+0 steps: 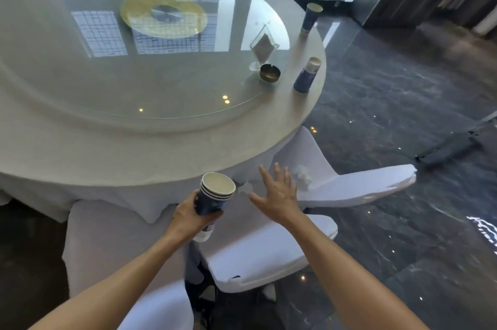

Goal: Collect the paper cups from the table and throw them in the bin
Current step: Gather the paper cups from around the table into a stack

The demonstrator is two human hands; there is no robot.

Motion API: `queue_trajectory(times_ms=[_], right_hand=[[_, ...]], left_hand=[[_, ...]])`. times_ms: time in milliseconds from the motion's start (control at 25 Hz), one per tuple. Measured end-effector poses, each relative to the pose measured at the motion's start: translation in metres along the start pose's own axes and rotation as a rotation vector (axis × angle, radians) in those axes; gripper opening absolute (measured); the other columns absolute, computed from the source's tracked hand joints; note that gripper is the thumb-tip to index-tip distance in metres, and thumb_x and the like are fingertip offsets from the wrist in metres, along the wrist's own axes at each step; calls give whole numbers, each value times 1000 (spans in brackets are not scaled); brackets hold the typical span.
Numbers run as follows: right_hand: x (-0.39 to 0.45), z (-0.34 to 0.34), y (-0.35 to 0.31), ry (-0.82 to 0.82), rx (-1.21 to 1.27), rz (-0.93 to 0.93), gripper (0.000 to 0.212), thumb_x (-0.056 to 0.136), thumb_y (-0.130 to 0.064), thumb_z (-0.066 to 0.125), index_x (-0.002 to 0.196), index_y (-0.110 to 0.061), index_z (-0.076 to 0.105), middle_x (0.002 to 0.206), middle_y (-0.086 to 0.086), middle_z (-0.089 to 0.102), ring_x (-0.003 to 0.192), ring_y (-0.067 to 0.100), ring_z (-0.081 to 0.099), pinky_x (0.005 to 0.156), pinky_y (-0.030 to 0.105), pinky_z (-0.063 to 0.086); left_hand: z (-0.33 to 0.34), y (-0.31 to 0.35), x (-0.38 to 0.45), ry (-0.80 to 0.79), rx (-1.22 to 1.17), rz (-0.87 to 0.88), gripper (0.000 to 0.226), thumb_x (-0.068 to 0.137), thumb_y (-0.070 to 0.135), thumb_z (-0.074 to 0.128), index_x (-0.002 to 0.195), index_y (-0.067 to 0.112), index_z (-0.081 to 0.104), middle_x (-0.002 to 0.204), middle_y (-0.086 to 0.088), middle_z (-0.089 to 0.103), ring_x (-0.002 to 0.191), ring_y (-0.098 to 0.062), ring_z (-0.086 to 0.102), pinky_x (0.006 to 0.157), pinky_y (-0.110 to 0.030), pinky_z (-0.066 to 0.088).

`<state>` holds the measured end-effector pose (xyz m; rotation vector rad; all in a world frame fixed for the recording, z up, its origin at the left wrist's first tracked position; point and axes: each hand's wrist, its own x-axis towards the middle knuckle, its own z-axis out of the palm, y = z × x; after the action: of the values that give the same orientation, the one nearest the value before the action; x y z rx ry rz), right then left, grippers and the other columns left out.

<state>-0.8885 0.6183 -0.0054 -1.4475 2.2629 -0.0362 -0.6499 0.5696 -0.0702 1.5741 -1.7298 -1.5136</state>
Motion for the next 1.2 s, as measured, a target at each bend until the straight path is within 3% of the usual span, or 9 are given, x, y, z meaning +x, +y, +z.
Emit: queue_trajectory(times_ms=[120,280,480,640,840,1040,1200], right_hand=[[33,13,27,-53,-63,-83,85,94,-56,55,164,-34,12,173,9,0,159,35,-5,125,57,12],[87,30,60,-85,-187,-181,100,90,-61,58,165,-30,-1,172,14,-13,158,39,-11,125,60,11],[145,53,85,-242,-216,-285,104,89,-60,61,165,-31,-3,171,14,-17,158,39,-11,125,60,8],[190,100,98,-399,-223,-312,99,88,-56,63,164,-27,7,171,14,-7,157,40,2,123,58,21],[244,175,113,-616,-270,-340,90,96,-52,55,165,-32,2,173,9,-10,158,38,4,121,55,26],[295,242,125,-632,-360,-354,83,101,-41,54,165,-32,2,172,8,-14,157,41,5,119,56,28],[295,278,139,-657,-364,-285,73,101,-25,56,163,-24,17,171,12,-1,149,42,26,112,52,40]], left_hand=[[18,-4,8,69,26,-87,58,66,35,95,110,39,58,97,24,64,98,-17,67,73,-26,46],[47,5,25,110,85,-141,64,68,33,94,122,31,59,102,17,64,96,-11,62,65,-12,41],[83,3,47,247,69,-249,73,66,28,93,131,27,59,122,7,70,111,-17,66,81,-26,45],[118,-20,69,320,25,-352,72,68,23,93,131,25,59,120,7,69,108,-13,64,81,-23,45],[146,-61,119,282,-15,-398,75,69,23,94,134,19,58,124,1,69,115,-21,65,85,-28,49],[162,-98,145,262,6,-355,83,61,31,92,135,19,57,127,-5,71,118,-26,67,92,-42,57],[170,-121,143,220,-18,-375,88,55,51,80,135,22,57,124,-1,69,114,-21,68,93,-43,57]])
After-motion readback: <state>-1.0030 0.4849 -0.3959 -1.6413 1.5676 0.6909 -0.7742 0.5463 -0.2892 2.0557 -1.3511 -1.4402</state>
